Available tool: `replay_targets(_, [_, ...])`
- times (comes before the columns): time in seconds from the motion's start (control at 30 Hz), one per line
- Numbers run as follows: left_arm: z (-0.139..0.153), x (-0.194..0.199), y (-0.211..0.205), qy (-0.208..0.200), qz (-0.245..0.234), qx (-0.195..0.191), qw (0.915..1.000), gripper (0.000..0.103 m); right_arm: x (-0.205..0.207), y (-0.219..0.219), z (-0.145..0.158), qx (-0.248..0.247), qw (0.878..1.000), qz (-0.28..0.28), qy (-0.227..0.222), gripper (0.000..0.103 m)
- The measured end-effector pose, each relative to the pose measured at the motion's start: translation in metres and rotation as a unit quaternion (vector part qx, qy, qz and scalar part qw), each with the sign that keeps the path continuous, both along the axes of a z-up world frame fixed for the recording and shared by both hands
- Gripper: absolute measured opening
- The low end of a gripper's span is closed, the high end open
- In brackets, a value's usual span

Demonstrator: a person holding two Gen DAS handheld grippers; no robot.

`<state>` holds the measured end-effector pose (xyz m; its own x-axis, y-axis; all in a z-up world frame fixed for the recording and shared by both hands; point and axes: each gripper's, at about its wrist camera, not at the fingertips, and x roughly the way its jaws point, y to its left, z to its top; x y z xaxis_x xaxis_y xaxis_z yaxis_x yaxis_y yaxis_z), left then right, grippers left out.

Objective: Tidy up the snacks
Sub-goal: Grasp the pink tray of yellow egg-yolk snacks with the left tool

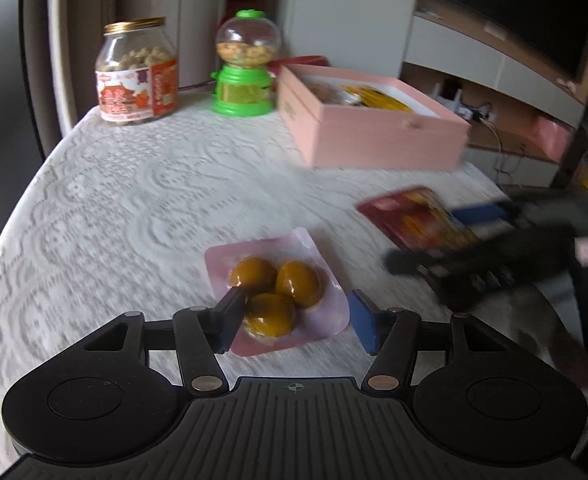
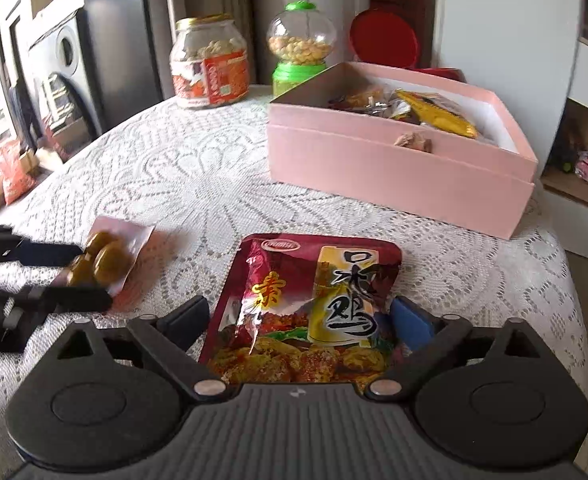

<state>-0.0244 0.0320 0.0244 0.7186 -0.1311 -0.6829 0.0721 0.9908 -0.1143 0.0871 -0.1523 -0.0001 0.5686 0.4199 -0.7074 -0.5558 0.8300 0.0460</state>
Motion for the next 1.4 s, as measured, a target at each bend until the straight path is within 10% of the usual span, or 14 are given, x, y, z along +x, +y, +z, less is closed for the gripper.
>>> replay_targets(0.37, [-0.004,-0.003,-0.014,-0.012,0.008,0.023,0.9996,0.071,0.013,0.012,0.005,-0.019,0.999,-0.023,0.024,0.102])
replay_targets(0.7, [-0.003,0.001,-0.018,0.003,0.021,0.031,0.9993,0.071,-0.007,-0.007,0.018,-0.046,0.999,-0.001,0.012,0.078])
replay_targets(1.4, [-0.001,0.013,-0.015,0.028,0.044,0.010,0.9986,0.072,-0.039,-0.057,0.004,-0.006,0.999,-0.047,-0.022,0.088])
